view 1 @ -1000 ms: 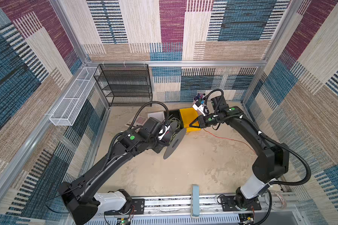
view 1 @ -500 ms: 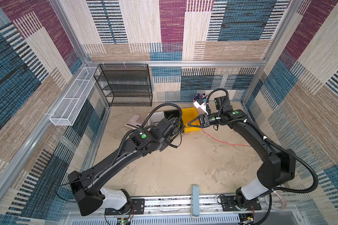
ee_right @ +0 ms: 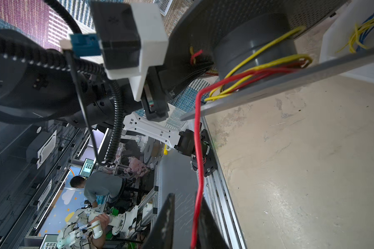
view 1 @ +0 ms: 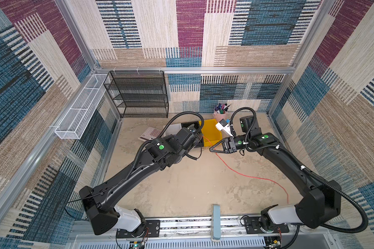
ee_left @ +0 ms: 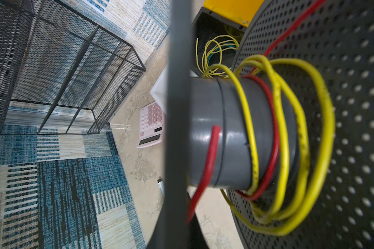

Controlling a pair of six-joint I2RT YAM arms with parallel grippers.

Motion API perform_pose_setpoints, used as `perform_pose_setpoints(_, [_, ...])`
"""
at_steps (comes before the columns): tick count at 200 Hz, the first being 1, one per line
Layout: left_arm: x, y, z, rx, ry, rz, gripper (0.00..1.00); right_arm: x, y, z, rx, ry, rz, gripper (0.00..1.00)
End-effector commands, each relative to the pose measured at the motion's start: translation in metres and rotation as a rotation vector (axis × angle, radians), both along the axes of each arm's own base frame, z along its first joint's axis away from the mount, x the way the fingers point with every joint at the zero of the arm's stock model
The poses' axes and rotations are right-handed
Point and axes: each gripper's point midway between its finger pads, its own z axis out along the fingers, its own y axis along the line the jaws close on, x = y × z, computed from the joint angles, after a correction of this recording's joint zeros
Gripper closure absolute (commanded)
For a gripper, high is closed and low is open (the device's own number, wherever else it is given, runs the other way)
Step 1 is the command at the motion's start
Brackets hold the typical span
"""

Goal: Wrap the cables

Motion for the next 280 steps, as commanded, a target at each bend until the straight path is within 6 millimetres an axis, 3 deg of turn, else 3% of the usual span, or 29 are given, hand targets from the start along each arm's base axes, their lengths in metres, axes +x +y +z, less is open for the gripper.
perform_pose_setpoints(1, [0.015,0.006,0.023,0.015,-0.109,0.053,1.0,-0.014,-0.002,0.002,0.006,-0.01,0.024,0.82])
perform_pose_setpoints(44, [0.029,0.012,0.038,-0.037,-0.182,0.152,1.0,-0.05,0.017,0.011,0.028,-0.028,0.109,0.93])
perform_pose_setpoints(67, [0.034,0.008,0.043,-0.098,-0.201,0.197,1.0,-0.055,0.022,0.025,0.046,-0.05,0.1,1.0])
perform_pose_setpoints(102, [0.043,0.003,0.044,-0.22,-0.204,0.305,1.0,-0.064,0.029,0.051,0.074,-0.1,0.082,1.0])
perform_pose_setpoints(125, [0.049,-0.011,0.035,-0.392,-0.141,0.367,1.0,-0.074,0.046,0.051,0.073,-0.141,0.082,1.0])
perform_pose_setpoints(151, [0.055,-0.035,0.033,-0.656,-0.06,0.389,1.0,-0.078,0.065,0.024,0.031,-0.15,0.038,1.0])
perform_pose_setpoints(171, [0.056,-0.048,0.039,-0.86,0.016,0.385,1.0,-0.074,0.07,0.001,-0.012,-0.168,-0.015,1.0])
perform_pose_setpoints(203, [0.054,-0.034,0.053,-1.12,0.109,0.413,1.0,-0.068,0.063,-0.033,-0.061,-0.185,-0.093,1.0])
perform_pose_setpoints(228, [0.043,-0.028,0.069,-1.163,0.124,0.376,1.0,-0.071,0.063,-0.058,-0.077,-0.153,-0.082,1.0])
perform_pose_setpoints(280, [0.032,-0.038,0.078,-1.246,0.186,0.343,1.0,-0.064,0.067,-0.094,-0.142,-0.15,-0.13,0.97])
